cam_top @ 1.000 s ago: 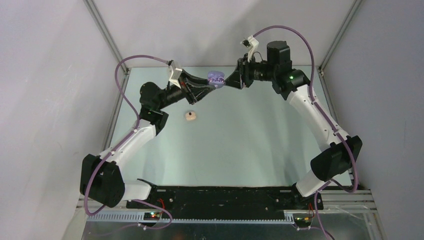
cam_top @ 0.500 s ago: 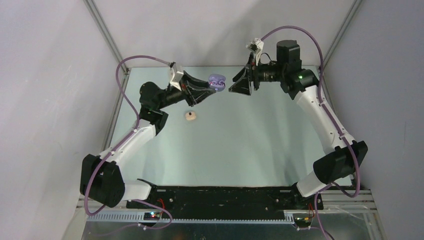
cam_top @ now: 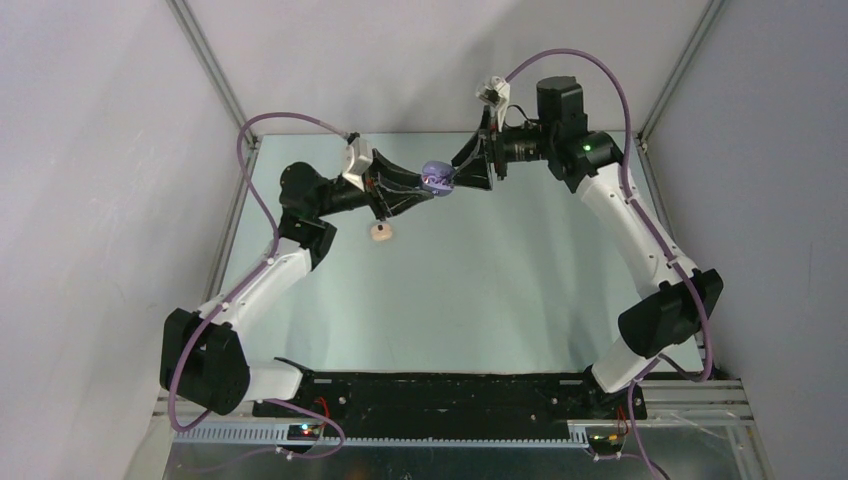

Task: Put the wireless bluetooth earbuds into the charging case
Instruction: Adjust the right earbud in the right side groove of the charging case, then close the charging case with the earbuds inside.

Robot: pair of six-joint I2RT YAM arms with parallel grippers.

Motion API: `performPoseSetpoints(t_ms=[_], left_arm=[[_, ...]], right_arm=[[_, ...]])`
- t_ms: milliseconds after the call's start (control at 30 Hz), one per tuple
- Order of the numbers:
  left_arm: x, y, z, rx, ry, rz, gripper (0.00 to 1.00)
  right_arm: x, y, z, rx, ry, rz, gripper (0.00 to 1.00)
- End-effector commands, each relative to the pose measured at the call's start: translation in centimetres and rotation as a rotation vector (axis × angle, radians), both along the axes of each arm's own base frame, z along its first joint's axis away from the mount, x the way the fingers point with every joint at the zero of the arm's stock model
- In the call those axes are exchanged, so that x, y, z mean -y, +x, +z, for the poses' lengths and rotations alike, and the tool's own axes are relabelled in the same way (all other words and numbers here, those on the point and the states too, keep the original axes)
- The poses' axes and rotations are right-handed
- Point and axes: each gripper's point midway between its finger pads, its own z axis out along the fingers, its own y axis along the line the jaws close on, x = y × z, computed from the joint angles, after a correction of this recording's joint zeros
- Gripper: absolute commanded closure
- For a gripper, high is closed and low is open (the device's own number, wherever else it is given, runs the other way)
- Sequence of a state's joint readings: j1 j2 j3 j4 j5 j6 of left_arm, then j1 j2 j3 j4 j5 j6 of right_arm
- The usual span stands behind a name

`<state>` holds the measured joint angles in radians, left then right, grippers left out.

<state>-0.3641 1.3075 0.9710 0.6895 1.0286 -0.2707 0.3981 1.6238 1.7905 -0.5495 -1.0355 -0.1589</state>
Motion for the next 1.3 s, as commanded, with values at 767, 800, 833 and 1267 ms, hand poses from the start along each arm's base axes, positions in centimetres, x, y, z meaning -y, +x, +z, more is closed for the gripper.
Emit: performPoseSetpoints(t_ms=[767,800,833,1267], left_arm=[[-0.3,2.0,1.6,-0.057,-0.063,0.094,1.00],[-0.3,2.6,1.4,-0.087,-0.071,0.116,1.00],[-0.5,3.7,1.0,-0.153,-0.088,0.160,1.00],[1.1,8.0,-10.4,-0.625,-0.022,0.204,1.00]], right_arm=[[-1.0,-5.3,2.6,0.096,0.058,0.213,0.24],[-1.0,-5.6,2.5,0.135,0.038,0.198,0.24],[-1.0,-5.0,1.8,0.152,-0.005,0.138,0.25],[10.4,-1.9,-3.9,0.405,-0.243,-0.563,0.18]])
